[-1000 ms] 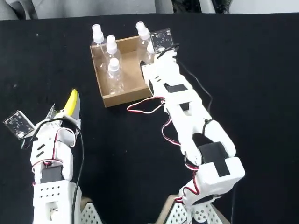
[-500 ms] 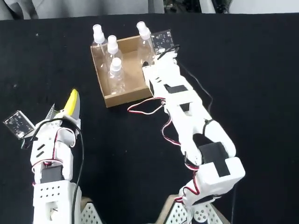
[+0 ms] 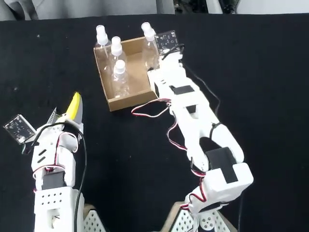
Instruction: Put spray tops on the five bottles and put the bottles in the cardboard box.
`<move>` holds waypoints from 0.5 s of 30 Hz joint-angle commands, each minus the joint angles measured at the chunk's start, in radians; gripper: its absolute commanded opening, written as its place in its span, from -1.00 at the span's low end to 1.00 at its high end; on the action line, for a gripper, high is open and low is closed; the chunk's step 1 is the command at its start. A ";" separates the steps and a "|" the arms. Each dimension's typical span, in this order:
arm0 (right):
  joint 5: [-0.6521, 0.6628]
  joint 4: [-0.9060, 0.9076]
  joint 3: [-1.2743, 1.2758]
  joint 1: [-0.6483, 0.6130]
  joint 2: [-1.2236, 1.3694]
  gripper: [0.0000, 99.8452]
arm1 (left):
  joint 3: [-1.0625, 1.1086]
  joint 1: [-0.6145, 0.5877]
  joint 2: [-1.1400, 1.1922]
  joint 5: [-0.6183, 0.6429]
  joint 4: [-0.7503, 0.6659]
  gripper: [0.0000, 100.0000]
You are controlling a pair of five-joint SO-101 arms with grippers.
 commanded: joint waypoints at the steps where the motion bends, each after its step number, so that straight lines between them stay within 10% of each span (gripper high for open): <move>1: -0.005 0.044 -0.067 0.005 -0.015 -0.44 | 0.025 -0.005 -0.008 -0.002 -0.009 -0.45; 15: -0.005 0.087 -0.082 -0.035 -0.050 -0.35 | 0.025 -0.005 -0.009 -0.002 -0.009 -0.45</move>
